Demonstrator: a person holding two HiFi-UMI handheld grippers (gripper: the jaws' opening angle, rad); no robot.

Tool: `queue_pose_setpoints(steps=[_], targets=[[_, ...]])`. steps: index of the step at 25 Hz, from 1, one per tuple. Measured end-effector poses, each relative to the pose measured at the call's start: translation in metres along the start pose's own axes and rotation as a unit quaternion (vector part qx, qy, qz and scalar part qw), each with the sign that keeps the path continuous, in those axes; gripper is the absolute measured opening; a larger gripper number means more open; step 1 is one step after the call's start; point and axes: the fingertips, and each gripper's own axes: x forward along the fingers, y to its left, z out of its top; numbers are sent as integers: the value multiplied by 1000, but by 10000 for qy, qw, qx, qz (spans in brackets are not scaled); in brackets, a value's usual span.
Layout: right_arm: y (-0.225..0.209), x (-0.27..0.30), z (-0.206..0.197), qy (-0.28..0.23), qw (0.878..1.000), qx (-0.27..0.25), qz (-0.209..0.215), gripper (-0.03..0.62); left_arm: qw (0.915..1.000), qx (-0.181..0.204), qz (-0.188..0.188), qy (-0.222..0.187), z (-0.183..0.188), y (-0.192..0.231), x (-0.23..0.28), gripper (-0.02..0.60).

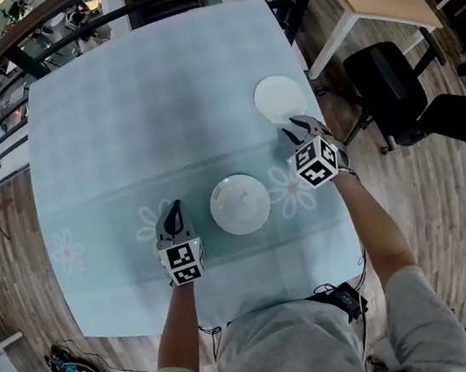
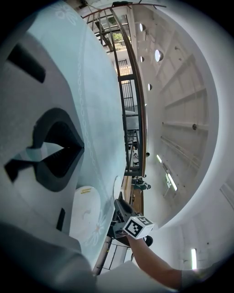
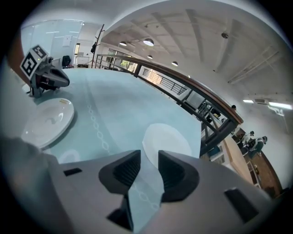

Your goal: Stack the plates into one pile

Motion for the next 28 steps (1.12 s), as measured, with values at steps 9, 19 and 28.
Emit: queue_pose_setpoints(steps=[9, 19, 28], targets=[[2, 29, -2, 232, 9978, -475, 392, 133, 10000, 8, 0, 14, -1, 0, 0, 18], [-8, 31, -6, 369, 9982, -253, 406, 109, 10000, 14, 1, 10, -1, 1, -2, 18], [-17, 37, -8, 323, 9971, 163, 673, 112, 10000, 49, 22, 73, -2, 1, 0, 18]])
